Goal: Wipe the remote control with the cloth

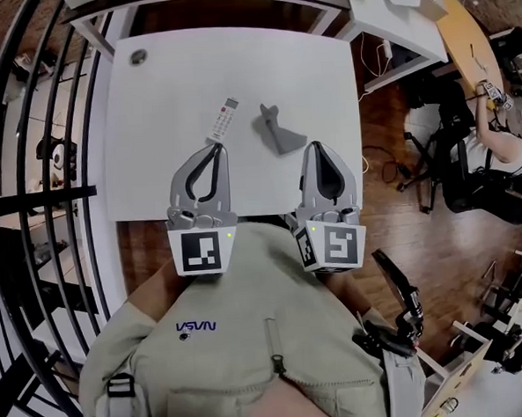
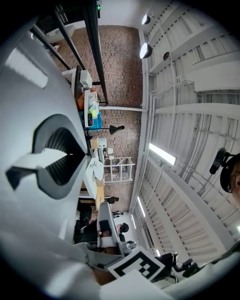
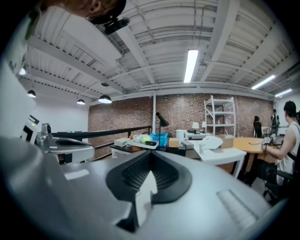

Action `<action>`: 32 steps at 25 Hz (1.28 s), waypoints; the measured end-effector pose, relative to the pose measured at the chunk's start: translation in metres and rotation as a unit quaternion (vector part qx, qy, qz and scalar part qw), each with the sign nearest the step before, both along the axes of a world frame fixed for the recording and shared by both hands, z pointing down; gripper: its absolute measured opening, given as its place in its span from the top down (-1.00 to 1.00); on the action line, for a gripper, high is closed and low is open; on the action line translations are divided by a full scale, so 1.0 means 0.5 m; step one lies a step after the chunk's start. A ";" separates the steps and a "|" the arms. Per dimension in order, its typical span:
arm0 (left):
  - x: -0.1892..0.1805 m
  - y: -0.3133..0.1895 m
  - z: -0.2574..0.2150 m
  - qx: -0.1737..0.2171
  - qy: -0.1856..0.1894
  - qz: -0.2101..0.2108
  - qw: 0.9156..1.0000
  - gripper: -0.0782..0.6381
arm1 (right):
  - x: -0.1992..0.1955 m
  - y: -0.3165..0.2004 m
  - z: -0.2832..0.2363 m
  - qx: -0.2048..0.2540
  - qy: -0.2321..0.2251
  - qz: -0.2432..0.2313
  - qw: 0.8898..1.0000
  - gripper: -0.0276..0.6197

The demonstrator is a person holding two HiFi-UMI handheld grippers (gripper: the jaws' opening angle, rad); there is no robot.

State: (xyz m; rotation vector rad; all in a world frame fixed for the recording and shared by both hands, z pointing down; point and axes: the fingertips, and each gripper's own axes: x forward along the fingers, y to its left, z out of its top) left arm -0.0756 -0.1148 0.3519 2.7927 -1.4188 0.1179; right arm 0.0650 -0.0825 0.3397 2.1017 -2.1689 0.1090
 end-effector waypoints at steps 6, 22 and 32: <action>-0.014 0.013 0.021 0.000 -0.021 0.038 0.999 0.77 | -0.029 0.022 0.017 -0.013 0.004 0.014 1.000 0.90; 0.063 0.249 0.015 0.000 0.002 -0.025 1.000 0.77 | 0.008 0.256 0.018 0.013 -0.007 -0.063 0.998 0.90; 0.045 0.428 0.034 0.019 -0.057 -0.068 0.996 0.77 | 0.033 0.411 0.039 0.024 -0.027 -0.095 0.995 0.90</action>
